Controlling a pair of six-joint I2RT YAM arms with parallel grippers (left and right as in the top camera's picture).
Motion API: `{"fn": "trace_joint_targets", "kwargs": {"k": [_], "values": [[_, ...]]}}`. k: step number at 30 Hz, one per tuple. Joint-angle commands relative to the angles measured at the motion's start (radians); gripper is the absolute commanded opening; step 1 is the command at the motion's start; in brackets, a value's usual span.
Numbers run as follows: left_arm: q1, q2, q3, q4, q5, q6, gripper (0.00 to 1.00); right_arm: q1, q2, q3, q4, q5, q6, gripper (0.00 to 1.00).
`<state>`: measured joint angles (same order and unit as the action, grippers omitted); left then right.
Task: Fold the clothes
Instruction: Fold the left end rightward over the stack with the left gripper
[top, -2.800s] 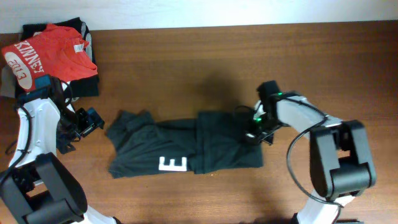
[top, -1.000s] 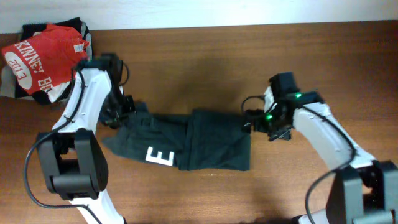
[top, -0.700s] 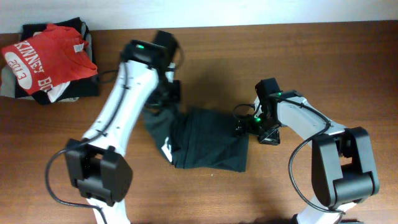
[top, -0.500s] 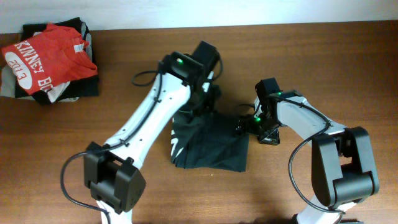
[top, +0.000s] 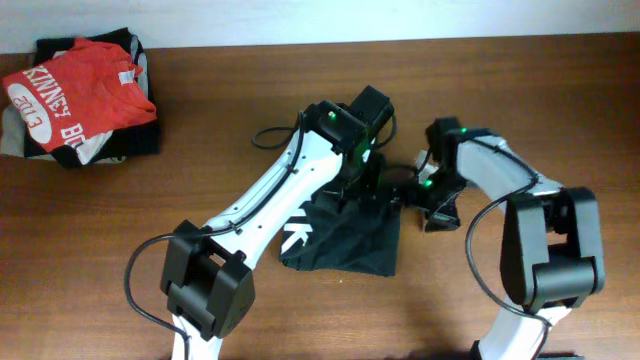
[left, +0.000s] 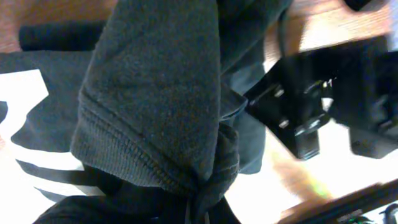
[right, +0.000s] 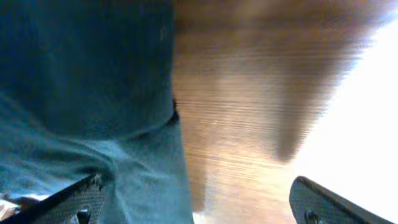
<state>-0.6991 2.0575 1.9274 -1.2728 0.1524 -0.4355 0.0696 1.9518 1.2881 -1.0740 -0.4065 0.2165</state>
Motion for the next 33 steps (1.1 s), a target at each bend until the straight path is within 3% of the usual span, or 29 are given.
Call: {"fn": "trace_joint_targets", "kwargs": {"k": [1,5,10,12,13,17,20,22,24,25,26,30,33], "values": [[0.0,0.006,0.001,0.031,0.043,-0.024,0.02,-0.113,-0.003,0.164,-0.123,-0.021,-0.1,0.99],[-0.001,0.024,-0.002,0.067,0.116,-0.024,0.06,-0.203,-0.002,0.33,-0.249,-0.02,-0.132,0.99],[-0.027,0.087,-0.002,0.077,0.13,-0.024,0.16,-0.213,-0.002,0.338,-0.264,-0.02,-0.135,0.99],[-0.04,0.095,-0.003,0.08,0.132,-0.021,0.77,-0.214,-0.002,0.339,-0.264,-0.02,-0.135,0.99],[-0.043,0.095,-0.002,0.087,0.13,-0.017,0.99,-0.214,-0.002,0.339,-0.264,-0.02,-0.135,0.99],[-0.037,0.08,0.058,0.049,0.224,0.098,0.99,-0.215,-0.004,0.359,-0.28,-0.021,-0.135,0.99],[0.007,0.047,0.145,-0.077,0.15,0.112,0.99,-0.215,-0.004,0.39,-0.297,-0.021,-0.134,0.99],[0.098,0.009,0.215,-0.267,-0.013,0.112,0.99,-0.211,-0.004,0.402,-0.316,-0.064,-0.134,0.99],[0.166,0.0,0.214,-0.376,-0.054,0.139,0.99,-0.179,-0.004,0.402,-0.327,-0.069,-0.134,0.99],[0.18,0.002,0.205,-0.391,-0.047,0.153,0.97,-0.16,-0.004,0.402,-0.325,-0.071,-0.13,1.0],[0.185,0.002,0.182,-0.396,-0.028,0.162,0.84,-0.128,-0.004,0.402,-0.322,-0.073,-0.13,0.99],[0.116,0.002,0.016,-0.282,0.109,0.226,0.83,0.013,0.001,0.401,-0.26,-0.008,-0.05,0.92],[0.072,0.002,-0.09,-0.22,0.122,0.229,0.83,0.092,0.003,0.401,-0.208,0.046,0.012,0.79]]}}
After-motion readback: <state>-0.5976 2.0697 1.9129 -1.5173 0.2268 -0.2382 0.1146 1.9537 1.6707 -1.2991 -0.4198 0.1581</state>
